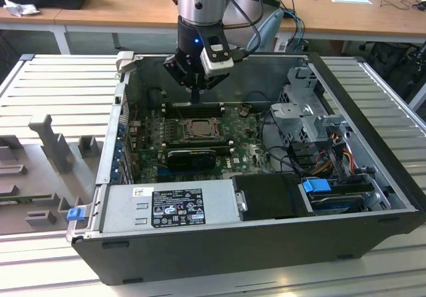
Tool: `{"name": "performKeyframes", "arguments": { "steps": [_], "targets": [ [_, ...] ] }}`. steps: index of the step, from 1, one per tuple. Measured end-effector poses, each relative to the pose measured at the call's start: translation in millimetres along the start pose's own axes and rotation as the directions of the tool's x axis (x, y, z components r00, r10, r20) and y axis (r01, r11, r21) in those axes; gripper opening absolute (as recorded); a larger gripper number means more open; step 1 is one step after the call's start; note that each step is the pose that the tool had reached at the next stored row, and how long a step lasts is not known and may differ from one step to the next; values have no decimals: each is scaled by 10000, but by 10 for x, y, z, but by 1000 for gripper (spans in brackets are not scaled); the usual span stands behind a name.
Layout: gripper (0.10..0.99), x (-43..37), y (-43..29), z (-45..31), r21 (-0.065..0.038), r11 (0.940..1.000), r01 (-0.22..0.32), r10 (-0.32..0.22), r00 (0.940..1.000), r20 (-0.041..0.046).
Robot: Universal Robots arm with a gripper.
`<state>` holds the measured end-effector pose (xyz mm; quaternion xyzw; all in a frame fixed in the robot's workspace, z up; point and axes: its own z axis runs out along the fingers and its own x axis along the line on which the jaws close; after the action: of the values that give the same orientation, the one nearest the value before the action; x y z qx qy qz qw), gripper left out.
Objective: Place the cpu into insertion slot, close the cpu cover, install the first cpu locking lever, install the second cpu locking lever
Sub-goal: 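Install the first cpu locking lever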
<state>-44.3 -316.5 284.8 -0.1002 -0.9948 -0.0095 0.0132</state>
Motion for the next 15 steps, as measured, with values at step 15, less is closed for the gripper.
{"name": "performKeyframes", "arguments": {
  "steps": [15],
  "targets": [
    [106, -2, -1, 59, 101, 9232, 3842, -3842, 9232, -35]
  ]
}}
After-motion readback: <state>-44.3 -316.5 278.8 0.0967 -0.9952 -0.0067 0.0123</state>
